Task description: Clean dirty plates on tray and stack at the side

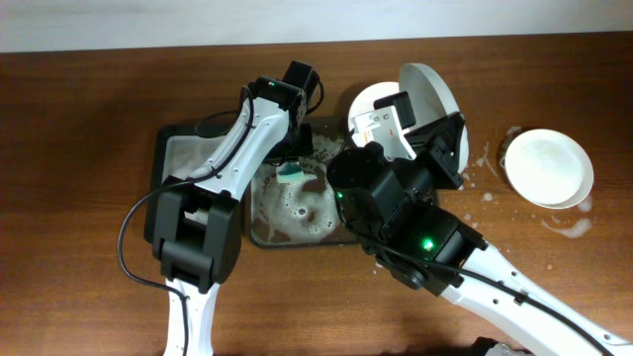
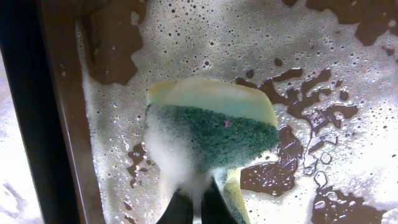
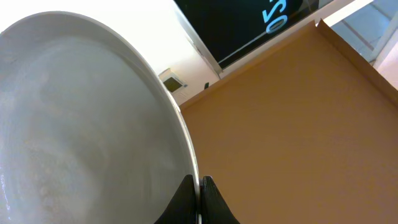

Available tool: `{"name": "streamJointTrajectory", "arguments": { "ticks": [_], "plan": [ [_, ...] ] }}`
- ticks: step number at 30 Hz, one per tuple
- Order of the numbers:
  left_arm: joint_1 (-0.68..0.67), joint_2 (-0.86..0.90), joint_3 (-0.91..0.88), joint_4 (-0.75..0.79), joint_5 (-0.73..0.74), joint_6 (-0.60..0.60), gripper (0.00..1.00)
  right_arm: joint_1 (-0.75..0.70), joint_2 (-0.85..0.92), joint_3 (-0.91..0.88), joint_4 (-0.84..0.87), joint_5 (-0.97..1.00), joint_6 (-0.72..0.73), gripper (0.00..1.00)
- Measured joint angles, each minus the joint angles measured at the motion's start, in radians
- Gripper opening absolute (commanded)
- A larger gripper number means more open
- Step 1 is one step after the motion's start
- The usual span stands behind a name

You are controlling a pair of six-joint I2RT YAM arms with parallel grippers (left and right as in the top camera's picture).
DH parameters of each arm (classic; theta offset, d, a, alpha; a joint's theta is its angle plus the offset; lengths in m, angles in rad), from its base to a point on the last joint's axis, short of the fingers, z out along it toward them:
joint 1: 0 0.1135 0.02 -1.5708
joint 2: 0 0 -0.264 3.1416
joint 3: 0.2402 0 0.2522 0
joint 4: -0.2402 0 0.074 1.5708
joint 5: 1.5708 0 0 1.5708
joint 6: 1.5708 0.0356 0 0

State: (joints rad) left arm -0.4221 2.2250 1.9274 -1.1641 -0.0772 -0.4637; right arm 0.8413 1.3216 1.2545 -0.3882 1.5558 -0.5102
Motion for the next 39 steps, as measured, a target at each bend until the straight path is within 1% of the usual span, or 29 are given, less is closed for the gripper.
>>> {"name": "streamJointTrajectory", "arguments": {
  "ticks": [3, 4, 6, 7, 10, 11, 14, 16, 18, 19, 21, 24, 26, 28, 32, 34, 36, 39],
  "plan": [
    [0.0, 0.0, 0.0, 0.0, 0.0, 0.0, 0.01, 0.0, 0.0, 0.0, 0.0, -0.004, 0.0, 0.04],
    [0.0, 0.0, 0.0, 0.0, 0.0, 0.0, 0.01, 0.0, 0.0, 0.0, -0.015, -0.017, 0.027, 0.04],
    [0.0, 0.0, 0.0, -0.001, 0.0, 0.0, 0.01, -0.002, 0.0, -0.004, -0.129, -0.074, 0.125, 0.04],
    [0.0, 0.0, 0.0, -0.002, 0.002, 0.0, 0.01, -0.006, 0.0, -0.019, -0.222, -0.123, 0.225, 0.04],
    [0.0, 0.0, 0.0, -0.003, 0.003, 0.0, 0.0, -0.055, 0.006, -0.09, -0.412, -0.264, 0.485, 0.04],
    [0.0, 0.0, 0.0, -0.003, 0.003, 0.0, 0.01, -0.08, 0.008, -0.103, -0.433, -0.28, 0.534, 0.04],
    [0.0, 0.0, 0.0, -0.003, 0.003, 0.0, 0.0, -0.109, -0.009, -0.087, -0.381, -0.262, 0.611, 0.04],
    [0.0, 0.0, 0.0, -0.003, 0.003, 0.0, 0.01, -0.109, -0.056, -0.048, -0.362, -0.298, 0.63, 0.04],
    [0.0, 0.0, 0.0, -0.003, 0.003, 0.0, 0.01, -0.13, -0.103, -0.032, -0.404, -0.404, 0.648, 0.04],
    [0.0, 0.0, 0.0, -0.004, 0.003, 0.0, 0.0, -0.151, -0.09, -0.032, -0.437, -0.442, 0.657, 0.04],
    [0.0, 0.0, 0.0, -0.004, 0.003, 0.0, 0.01, -0.166, -0.056, -0.035, -0.45, -0.455, 0.663, 0.04],
    [0.0, 0.0, 0.0, -0.005, 0.003, 0.0, 0.01, -0.153, -0.053, -0.031, -0.447, -0.4, 0.665, 0.04],
    [0.0, 0.0, 0.0, -0.005, 0.003, 0.0, 0.0, -0.153, -0.077, -0.008, -0.447, -0.405, 0.665, 0.04],
    [0.0, 0.0, 0.0, -0.005, 0.003, 0.0, 0.01, -0.162, -0.087, -0.005, -0.45, -0.479, 0.668, 0.04],
    [0.0, 0.0, 0.0, -0.005, 0.003, 0.0, 0.01, -0.187, 0.0, -0.028, -0.473, -0.594, 0.668, 0.04],
    [0.0, 0.0, 0.0, -0.005, 0.003, 0.0, 0.01, -0.205, 0.002, -0.033, -0.469, -0.668, 0.674, 0.04],
    [0.0, 0.0, 0.0, -0.005, 0.003, 0.0, 0.0, -0.281, -0.01, -0.033, -0.467, -0.768, 0.696, 0.04],
    [0.0, 0.0, 0.0, -0.004, 0.003, 0.0, 0.01, -0.53, -0.019, -0.033, -0.472, -1.088, 0.716, 0.04]
  ]
}}
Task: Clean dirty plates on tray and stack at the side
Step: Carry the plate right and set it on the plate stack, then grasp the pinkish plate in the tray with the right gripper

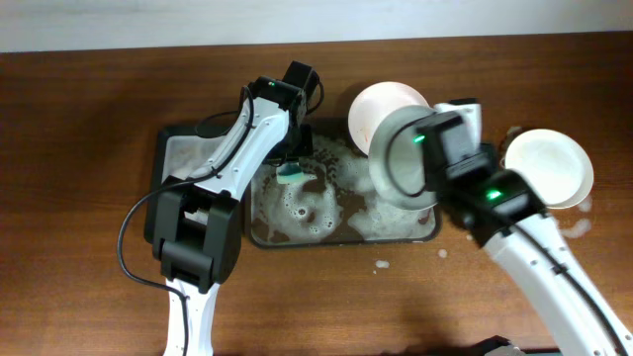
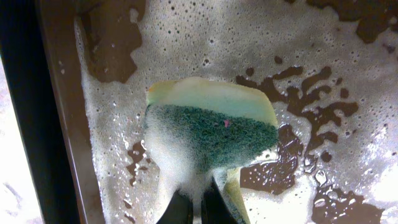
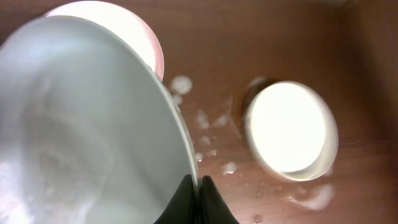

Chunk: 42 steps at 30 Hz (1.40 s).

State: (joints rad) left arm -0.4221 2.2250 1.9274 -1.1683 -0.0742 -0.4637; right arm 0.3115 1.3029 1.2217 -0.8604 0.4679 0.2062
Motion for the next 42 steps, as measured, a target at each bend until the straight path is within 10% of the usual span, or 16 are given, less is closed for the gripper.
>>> {"name": "streamJointTrajectory", "arguments": {
  "ticks": [6, 16, 23, 27, 42],
  "plan": [
    [0.0, 0.0, 0.0, 0.002, 0.0, 0.0, 0.01, -0.529, 0.0, -0.001, 0.045, -0.551, 0.026, 0.04],
    [0.0, 0.0, 0.0, 0.003, 0.0, 0.0, 0.0, -1.048, 0.336, -0.002, 0.254, -0.669, 0.161, 0.04],
    [0.0, 0.0, 0.0, 0.004, 0.0, 0.0, 0.0, -1.079, 0.555, -0.003, 0.423, -0.671, 0.164, 0.07],
    [0.0, 0.0, 0.0, 0.004, 0.0, 0.0, 0.01, -1.069, 0.561, -0.003, 0.446, -0.668, 0.164, 0.41],
    [0.0, 0.0, 0.0, 0.006, 0.0, 0.0, 0.0, -0.787, 0.494, -0.002, 0.299, -0.843, 0.098, 0.37]
  ]
}}
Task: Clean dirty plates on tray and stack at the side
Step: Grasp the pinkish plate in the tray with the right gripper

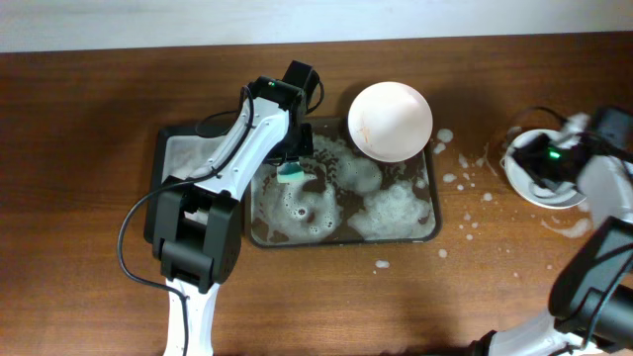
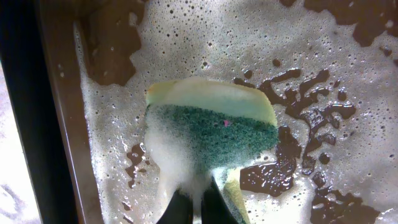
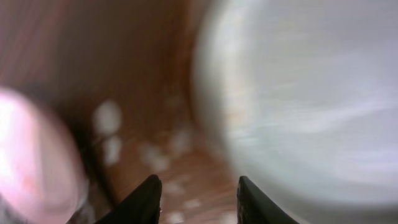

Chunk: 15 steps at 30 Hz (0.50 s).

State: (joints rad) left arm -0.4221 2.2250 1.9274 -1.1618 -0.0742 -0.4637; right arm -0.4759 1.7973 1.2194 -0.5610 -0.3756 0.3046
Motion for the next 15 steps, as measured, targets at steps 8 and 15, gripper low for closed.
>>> {"name": "streamJointTrajectory", "arguments": {
  "ticks": [8, 15],
  "plan": [
    [0.0, 0.0, 0.0, 0.0, 0.0, 0.0, 0.0, 0.457, -0.003, 0.002, 0.025, 0.162, 0.2, 0.22],
    [0.0, 0.0, 0.0, 0.0, 0.0, 0.0, 0.0, 0.558, 0.103, 0.004, 0.098, 0.285, 0.401, 0.2]
  ]
}}
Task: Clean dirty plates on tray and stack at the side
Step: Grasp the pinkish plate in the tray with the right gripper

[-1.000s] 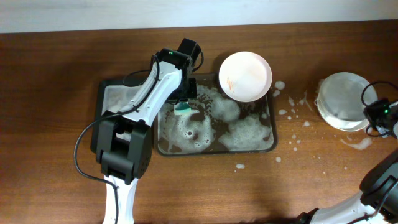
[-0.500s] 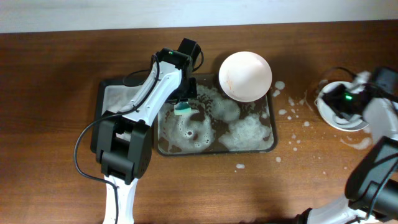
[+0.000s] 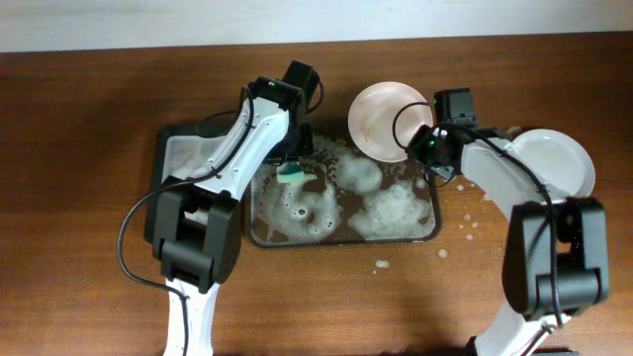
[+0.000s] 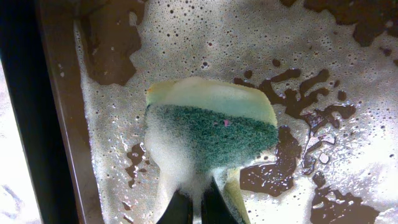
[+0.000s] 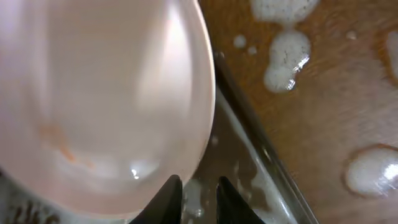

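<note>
A pale pink plate [image 3: 384, 117] [image 5: 93, 106] leans on the back right corner of the dark soapy tray [image 3: 161, 188]. My right gripper [image 3: 432, 150] [image 5: 199, 196] is open at the plate's right rim, with the rim just by its left finger. White plates [image 3: 556, 158] are stacked on the table to the right. My left gripper [image 3: 293, 158] [image 4: 194, 208] is shut on a foamy green and yellow sponge [image 3: 290, 172] [image 4: 211, 134], held low over the tray's suds.
Foam and water cover the tray floor [image 4: 323, 56]. Suds spots [image 5: 283, 56] lie on the brown table between the tray and the white stack. The tray's raised rim [image 5: 264, 152] runs just right of my right fingers.
My right gripper was open at the white stack on the right. Now it is at the pink plate's right rim, by the tray corner. The left gripper and sponge have not moved.
My right gripper first held a white plate tilted up over the tray. Then it held the plate above the tray's right end. Later it stood open at the stack, the plate left there. Now it is at the pink plate. The left held the sponge throughout.
</note>
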Available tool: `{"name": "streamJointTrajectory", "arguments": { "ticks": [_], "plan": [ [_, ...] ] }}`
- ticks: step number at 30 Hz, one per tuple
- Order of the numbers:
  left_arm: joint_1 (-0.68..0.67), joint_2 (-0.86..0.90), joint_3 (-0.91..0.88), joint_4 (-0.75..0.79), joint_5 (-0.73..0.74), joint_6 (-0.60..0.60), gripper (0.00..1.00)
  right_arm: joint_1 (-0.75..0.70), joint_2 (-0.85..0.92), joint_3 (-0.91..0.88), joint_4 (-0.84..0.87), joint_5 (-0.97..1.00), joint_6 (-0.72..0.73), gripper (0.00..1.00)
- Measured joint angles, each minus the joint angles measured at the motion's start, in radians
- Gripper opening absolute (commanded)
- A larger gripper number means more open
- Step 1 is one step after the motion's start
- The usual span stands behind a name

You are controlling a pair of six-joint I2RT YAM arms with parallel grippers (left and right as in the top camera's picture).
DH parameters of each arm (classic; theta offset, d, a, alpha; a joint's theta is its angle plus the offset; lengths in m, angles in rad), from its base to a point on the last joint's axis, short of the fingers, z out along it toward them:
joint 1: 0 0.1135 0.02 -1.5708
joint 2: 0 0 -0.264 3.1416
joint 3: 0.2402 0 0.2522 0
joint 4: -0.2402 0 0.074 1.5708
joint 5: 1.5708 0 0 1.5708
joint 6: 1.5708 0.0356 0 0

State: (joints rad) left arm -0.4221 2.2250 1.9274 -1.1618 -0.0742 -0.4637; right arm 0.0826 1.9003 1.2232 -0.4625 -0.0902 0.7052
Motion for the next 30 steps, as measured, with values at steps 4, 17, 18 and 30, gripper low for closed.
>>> {"name": "streamJointTrajectory", "arguments": {
  "ticks": [4, 17, 18, 30],
  "plan": [
    [0.0, 0.0, 0.0, 0.0, 0.0, 0.0, 0.0, 0.006, 0.07, 0.001, 0.029, 0.001, 0.024, 0.13],
    [0.0, 0.0, 0.0, 0.0, 0.0, 0.0, 0.0, 0.082, -0.079, 0.017, -0.214, -0.233, -0.122, 0.6],
    [0.0, 0.0, 0.0, 0.0, 0.0, 0.0, 0.01, 0.082, -0.123, 0.017, -0.19, -0.209, -0.167, 0.63],
    [0.0, 0.0, 0.0, -0.001, 0.0, 0.0, 0.01, 0.048, 0.159, 0.514, -0.359, -0.166, -0.742, 0.58]
  ]
}}
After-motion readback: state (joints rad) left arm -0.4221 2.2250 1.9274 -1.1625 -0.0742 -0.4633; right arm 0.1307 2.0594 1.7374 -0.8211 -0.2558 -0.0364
